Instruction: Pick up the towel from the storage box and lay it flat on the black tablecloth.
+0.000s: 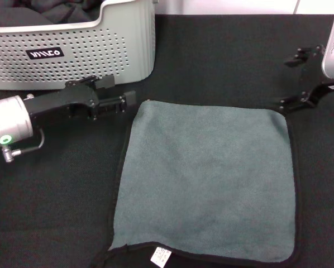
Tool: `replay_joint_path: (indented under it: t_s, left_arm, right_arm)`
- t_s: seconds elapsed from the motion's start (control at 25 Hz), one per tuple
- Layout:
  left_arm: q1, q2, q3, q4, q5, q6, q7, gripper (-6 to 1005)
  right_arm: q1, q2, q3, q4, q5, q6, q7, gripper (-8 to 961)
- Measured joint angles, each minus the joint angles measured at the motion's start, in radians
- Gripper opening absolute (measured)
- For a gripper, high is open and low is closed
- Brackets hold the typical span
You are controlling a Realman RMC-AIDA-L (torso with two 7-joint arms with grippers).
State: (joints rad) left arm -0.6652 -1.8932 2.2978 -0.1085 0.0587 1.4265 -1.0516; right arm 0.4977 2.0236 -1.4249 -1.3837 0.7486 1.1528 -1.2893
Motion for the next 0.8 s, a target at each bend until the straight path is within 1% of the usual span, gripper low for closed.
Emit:
replay_joint_path:
  t_s: [0.16,0.24,0.36,0.44,0.52,0.6,0.64,0.68,0.8]
  left_arm:
    - [0.03,0.017,0.026,-0.001,0.01,0.17,0.042,876]
    - [0.039,0.023,0.05,0.0,0.011,0.265,0.066,874]
    - [0.044,0.025,0.065,0.0,0.011,0.343,0.089,872]
    - [0.043,0.026,0.078,0.0,0.011,0.386,0.101,870]
    - [0.036,0.026,0.096,0.005,0.012,0.422,0.138,868]
    - [0.024,0.024,0.106,0.008,0.012,0.443,0.182,866]
    - [0.013,0.023,0.109,0.009,0.012,0.45,0.199,865]
    - [0.005,0.022,0.113,0.008,0.013,0.452,0.199,865]
    - [-0.023,0.021,0.142,0.007,0.013,0.456,0.187,863]
  right_arm:
    - [-0.063,-0.002,0.004,-0.052,0.184,-0.013,-0.065,843]
    - [-0.099,-0.001,0.004,-0.072,0.26,-0.042,-0.091,843]
    - [-0.138,-0.004,0.002,-0.085,0.366,-0.044,-0.133,843]
    - [-0.156,-0.006,0.012,-0.085,0.447,-0.023,-0.162,843]
    - [-0.166,-0.007,0.031,-0.074,0.533,0.013,-0.195,843]
    - [-0.176,-0.007,0.057,-0.045,0.648,0.087,-0.269,843]
    - [-0.176,-0.007,0.057,-0.045,0.648,0.087,-0.269,843]
    - [-0.179,-0.007,0.075,-0.01,0.724,0.163,-0.334,842]
    - [-0.175,-0.007,0.096,0.054,0.816,0.291,-0.438,842]
